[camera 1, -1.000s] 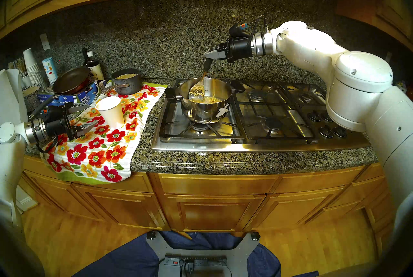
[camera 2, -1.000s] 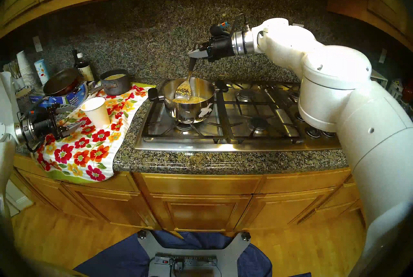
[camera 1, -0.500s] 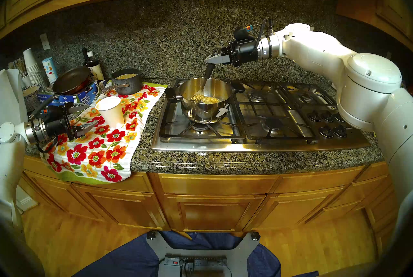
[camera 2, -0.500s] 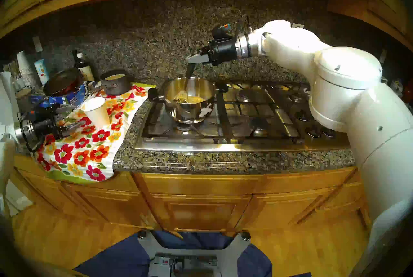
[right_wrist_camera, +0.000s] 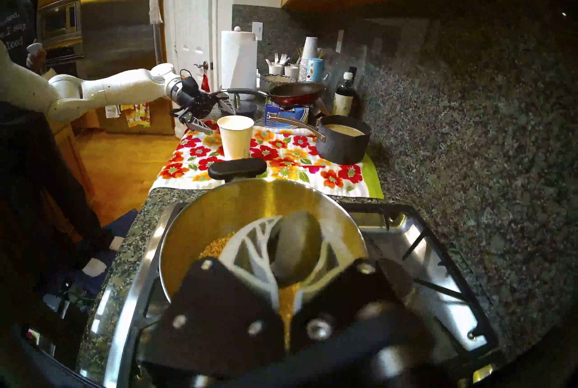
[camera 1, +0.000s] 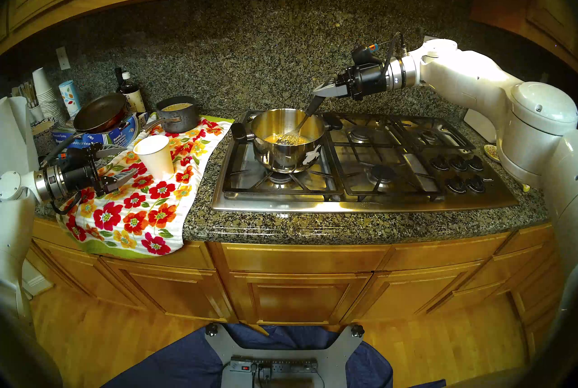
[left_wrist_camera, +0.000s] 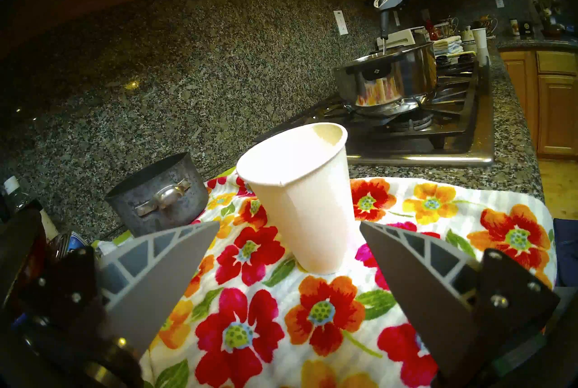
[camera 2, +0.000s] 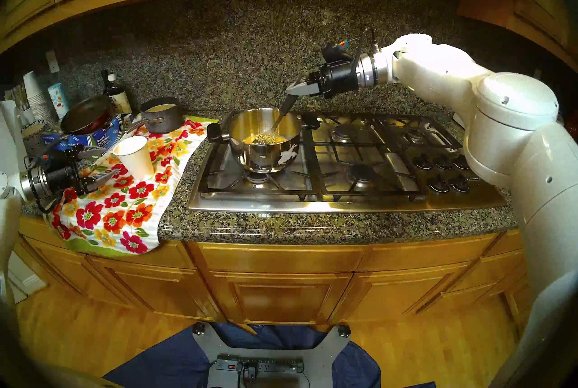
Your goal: Pour oats into pot and stir with a spoon
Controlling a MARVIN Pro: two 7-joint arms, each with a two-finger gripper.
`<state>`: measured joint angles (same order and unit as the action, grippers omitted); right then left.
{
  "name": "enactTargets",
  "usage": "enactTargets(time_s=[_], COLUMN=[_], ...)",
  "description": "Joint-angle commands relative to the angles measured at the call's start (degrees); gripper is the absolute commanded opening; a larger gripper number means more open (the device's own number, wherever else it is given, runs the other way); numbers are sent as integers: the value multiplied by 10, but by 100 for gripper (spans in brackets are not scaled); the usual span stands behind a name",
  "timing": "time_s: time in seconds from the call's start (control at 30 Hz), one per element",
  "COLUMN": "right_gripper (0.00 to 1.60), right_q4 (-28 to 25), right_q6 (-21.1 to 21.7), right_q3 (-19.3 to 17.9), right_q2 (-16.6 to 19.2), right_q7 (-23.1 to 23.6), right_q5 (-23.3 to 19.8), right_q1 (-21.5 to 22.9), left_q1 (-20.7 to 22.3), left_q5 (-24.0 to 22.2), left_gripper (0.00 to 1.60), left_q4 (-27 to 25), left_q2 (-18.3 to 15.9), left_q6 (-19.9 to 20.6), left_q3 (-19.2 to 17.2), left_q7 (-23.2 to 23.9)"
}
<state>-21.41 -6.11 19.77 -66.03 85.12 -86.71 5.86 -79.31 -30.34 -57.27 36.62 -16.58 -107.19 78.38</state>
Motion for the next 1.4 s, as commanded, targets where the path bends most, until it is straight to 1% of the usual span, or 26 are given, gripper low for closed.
enactTargets(time_s=[0.0, 0.13, 0.4, 0.77, 1.0, 1.37], right_gripper=[0, 0, 0, 0, 0, 0], right_q4=[46, 68, 97, 124, 137, 150], right_q6=[3, 10, 17, 24, 30, 43], right_q3=[-3, -5, -10, -7, -4, -4], right_q2=[-19, -41, -80, -116, -128, -130], right_q7=[-1, -3, -40, -81, -106, -132], right_q5=[-1, -2, -5, -5, -6, -10], right_q1=[9, 0, -13, -30, -42, -62], left_q1=[14, 14, 14, 14, 14, 14], left_q5=[-11, -11, -10, -9, -9, -8], left_gripper=[160, 160, 160, 160, 160, 160], left_q4=[-8, -8, -8, -8, -8, -8], left_q2=[-9, -9, -9, -9, -9, -9], left_q6=[2, 1, 1, 1, 0, 0], left_q3=[-12, -12, -12, -11, -11, -11], left_q7=[1, 1, 1, 0, 0, 0])
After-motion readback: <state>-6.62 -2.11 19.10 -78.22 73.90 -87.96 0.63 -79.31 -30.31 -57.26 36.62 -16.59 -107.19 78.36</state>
